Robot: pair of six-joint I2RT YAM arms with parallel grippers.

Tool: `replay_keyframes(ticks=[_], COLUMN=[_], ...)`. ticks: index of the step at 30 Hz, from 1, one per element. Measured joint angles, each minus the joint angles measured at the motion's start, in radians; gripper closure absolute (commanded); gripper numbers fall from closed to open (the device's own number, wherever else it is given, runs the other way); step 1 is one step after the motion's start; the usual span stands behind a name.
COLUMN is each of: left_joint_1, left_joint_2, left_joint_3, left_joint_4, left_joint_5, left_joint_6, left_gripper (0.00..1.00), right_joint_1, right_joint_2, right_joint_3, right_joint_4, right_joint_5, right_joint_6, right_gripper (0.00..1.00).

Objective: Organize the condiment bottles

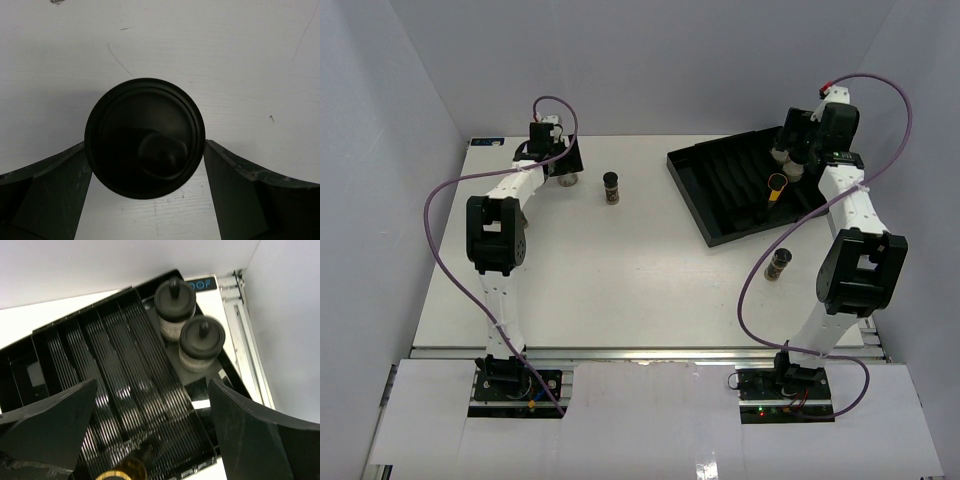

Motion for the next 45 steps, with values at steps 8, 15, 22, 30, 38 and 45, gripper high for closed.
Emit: replay_keyframes(ticks=[8,15,22,30,38,45], left_joint_1=[-0.009,-0.029,-0.039,-0.06,-0.113,-0.31], left_joint_2=[0.018,0.018,0.018,-0.049,-0.394,-0.653], left_joint_3=[0.006,0.005,0.006,-0.07,-0.442,-0.651], left_joint_4=[0.067,0.122,0.133,0.082,-0.056,-0.101], left_joint_5=[-0.04,-0.052,-0.069,-0.132,-0.197,-0.252], left_joint_6=[0.039,0.084,0.089,0.046,-0.033,-0.1], left_gripper=[0.04,0.2,0.74,1.0,1.0,1.0], right_joint_1=[0.0,0.0,0.0,0.003,0.053,0.094], right_joint_2=[-0.014,-0.003,-0.003,-0.004,-0.076,-0.24], right_joint_3=[-0.074,-0.081,-0.088,-0.08,-0.061,-0.075], right_joint_4=[0.088,0.115,0.119,0.078,-0.052,-0.125], right_joint_5=[0.025,0.028,0.029,-0.038,-0.122,-0.17], right_joint_6=[0.0,0.0,0.0,0.008,0.009,0.009], right_gripper=[0.02,0.02,0.01,0.01,0.01,0.01])
